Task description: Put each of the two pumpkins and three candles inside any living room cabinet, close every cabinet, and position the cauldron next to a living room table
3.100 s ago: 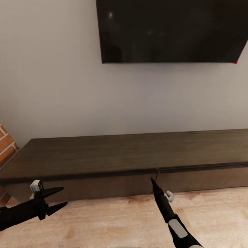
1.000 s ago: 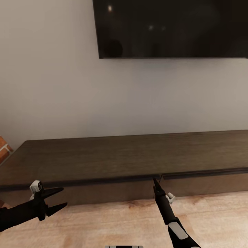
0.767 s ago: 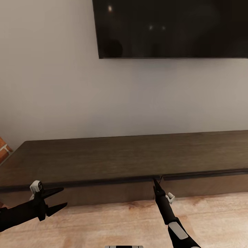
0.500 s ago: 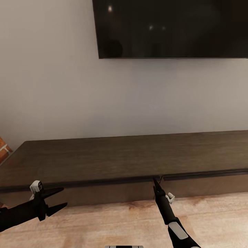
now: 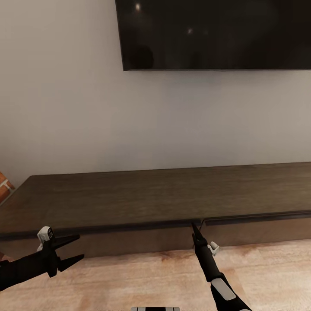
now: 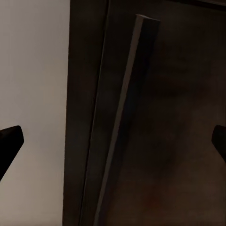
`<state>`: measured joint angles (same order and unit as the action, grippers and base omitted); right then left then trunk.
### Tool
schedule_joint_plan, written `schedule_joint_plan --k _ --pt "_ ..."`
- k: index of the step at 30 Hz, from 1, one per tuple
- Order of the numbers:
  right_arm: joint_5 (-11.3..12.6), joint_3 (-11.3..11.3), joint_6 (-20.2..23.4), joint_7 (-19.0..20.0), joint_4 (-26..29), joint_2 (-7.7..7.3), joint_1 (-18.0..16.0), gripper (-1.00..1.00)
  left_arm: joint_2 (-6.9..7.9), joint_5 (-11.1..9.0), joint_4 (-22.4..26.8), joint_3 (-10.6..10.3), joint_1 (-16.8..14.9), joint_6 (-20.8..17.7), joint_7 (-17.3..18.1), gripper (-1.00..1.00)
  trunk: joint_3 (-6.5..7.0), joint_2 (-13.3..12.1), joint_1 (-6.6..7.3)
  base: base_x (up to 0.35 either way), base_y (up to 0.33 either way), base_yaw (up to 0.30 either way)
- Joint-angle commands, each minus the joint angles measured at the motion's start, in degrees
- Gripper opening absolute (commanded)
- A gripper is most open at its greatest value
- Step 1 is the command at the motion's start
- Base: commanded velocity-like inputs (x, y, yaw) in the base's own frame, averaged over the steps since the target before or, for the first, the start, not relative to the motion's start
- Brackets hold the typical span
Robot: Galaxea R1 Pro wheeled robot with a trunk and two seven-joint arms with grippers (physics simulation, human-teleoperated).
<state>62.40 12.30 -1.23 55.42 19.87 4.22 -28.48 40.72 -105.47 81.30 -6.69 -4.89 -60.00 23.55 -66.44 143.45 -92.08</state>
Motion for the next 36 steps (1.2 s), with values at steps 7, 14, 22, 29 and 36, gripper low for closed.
schedule_joint_plan --k 7,14,22,29,36 --pt "0.0 0.0 0.1 0.0 0.0 0.00 0.0 1.00 0.01 0.0 0.0 0.0 0.0 0.0 0.0 1.00 -0.44 0.0 -0.05 0.000 0.000 0.000" --pt "0.0 0.0 0.0 0.0 0.0 0.00 0.0 1.00 0.05 0.0 0.0 0.0 0.1 0.0 0.0 1.00 -0.44 0.0 -0.05 0.026 0.000 0.000" --pt "0.0 0.0 0.0 0.0 0.0 0.00 0.0 1.00 0.02 0.0 0.0 0.0 0.1 0.0 0.0 1.00 -0.44 0.0 -0.05 0.046 0.000 0.000" --pt "0.0 -0.1 0.0 0.0 0.0 0.02 0.0 1.00 0.05 0.0 0.0 0.0 0.1 0.0 0.0 1.00 -0.44 0.0 -0.05 0.060 0.000 0.000" --pt "-0.1 -0.1 0.0 0.0 -0.2 0.03 0.0 1.00 0.04 0.0 0.0 0.0 0.1 0.0 0.0 1.00 -0.44 0.0 -0.05 0.024 0.000 0.000"
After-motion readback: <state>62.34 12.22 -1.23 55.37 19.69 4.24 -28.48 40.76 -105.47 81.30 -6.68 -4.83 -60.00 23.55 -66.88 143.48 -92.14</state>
